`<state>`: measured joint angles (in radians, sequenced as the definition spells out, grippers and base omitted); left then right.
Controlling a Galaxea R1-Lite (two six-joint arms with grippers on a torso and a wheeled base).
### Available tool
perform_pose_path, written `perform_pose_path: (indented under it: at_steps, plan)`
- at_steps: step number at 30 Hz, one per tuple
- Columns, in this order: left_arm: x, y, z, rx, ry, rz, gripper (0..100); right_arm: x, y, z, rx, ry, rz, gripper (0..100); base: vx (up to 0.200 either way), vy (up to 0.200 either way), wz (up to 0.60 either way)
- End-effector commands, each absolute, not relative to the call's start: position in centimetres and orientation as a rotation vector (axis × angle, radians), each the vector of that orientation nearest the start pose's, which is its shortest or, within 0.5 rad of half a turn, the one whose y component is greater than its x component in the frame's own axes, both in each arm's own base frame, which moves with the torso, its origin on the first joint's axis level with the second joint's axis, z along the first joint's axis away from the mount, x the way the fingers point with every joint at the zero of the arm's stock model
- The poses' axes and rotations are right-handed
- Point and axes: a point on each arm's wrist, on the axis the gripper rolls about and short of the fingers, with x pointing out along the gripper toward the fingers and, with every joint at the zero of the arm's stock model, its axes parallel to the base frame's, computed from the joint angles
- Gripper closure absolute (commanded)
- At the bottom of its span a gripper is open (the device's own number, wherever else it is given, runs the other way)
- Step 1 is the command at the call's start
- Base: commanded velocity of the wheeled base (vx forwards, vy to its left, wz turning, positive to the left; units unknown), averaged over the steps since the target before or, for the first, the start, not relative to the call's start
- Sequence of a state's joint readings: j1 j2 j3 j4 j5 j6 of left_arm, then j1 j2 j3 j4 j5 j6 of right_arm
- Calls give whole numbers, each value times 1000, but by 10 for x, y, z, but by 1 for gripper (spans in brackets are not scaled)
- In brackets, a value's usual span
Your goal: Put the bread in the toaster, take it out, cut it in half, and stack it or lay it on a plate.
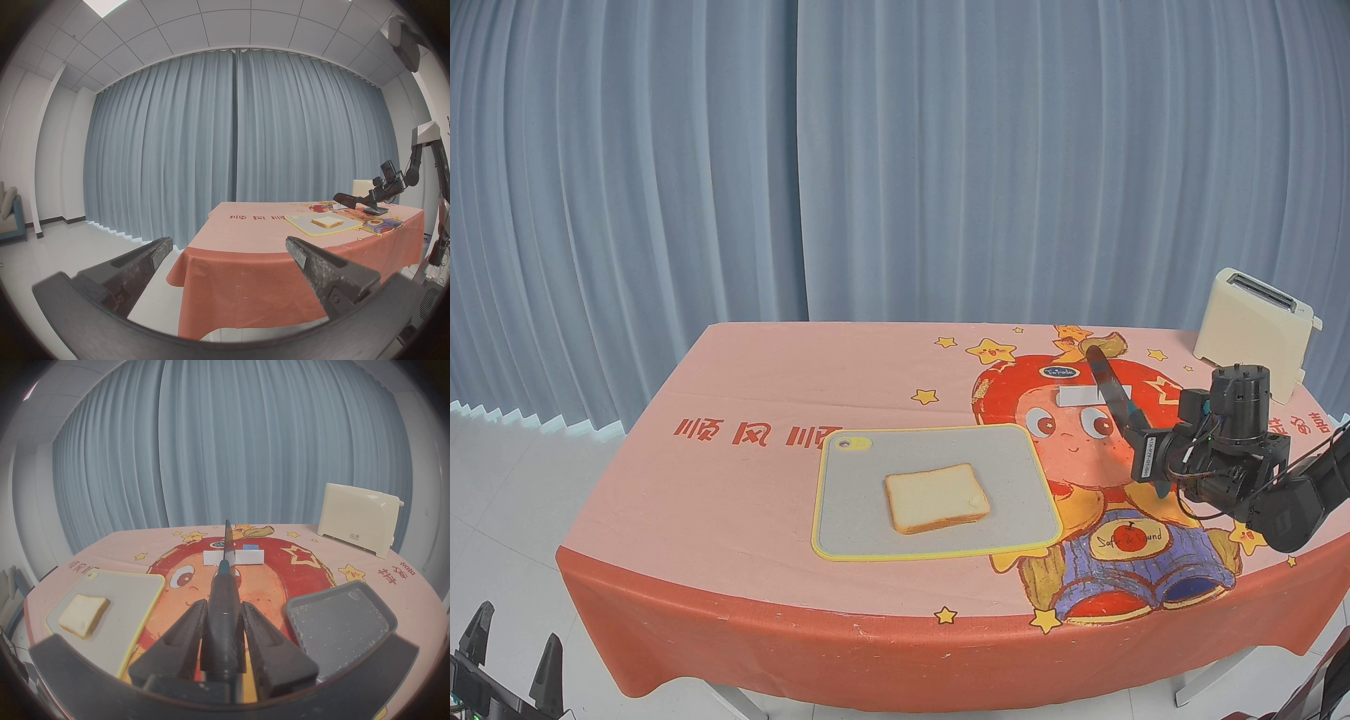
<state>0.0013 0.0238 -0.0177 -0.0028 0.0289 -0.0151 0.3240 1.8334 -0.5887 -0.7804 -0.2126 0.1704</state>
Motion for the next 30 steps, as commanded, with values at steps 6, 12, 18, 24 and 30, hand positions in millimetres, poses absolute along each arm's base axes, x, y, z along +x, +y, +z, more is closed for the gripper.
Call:
perform_pose_path:
  at_steps: [6,12,18,24,30]
  plan:
    - [-21,1,76,-15,21,31,0,268,90,130,67,377,103,100,0,0,0]
    - [-21,1,76,-15,21,31,0,254,99,143,72,339,155,100,0,0,0]
    - [-21,1,76,-15,21,31,0,244,110,142,62,348,209,100,0,0,0]
    - [-21,1,76,-15,21,31,0,239,113,145,64,336,230,100,0,0,0]
    - [-21,1,76,-15,21,31,0,237,114,144,61,342,239,100,0,0,0]
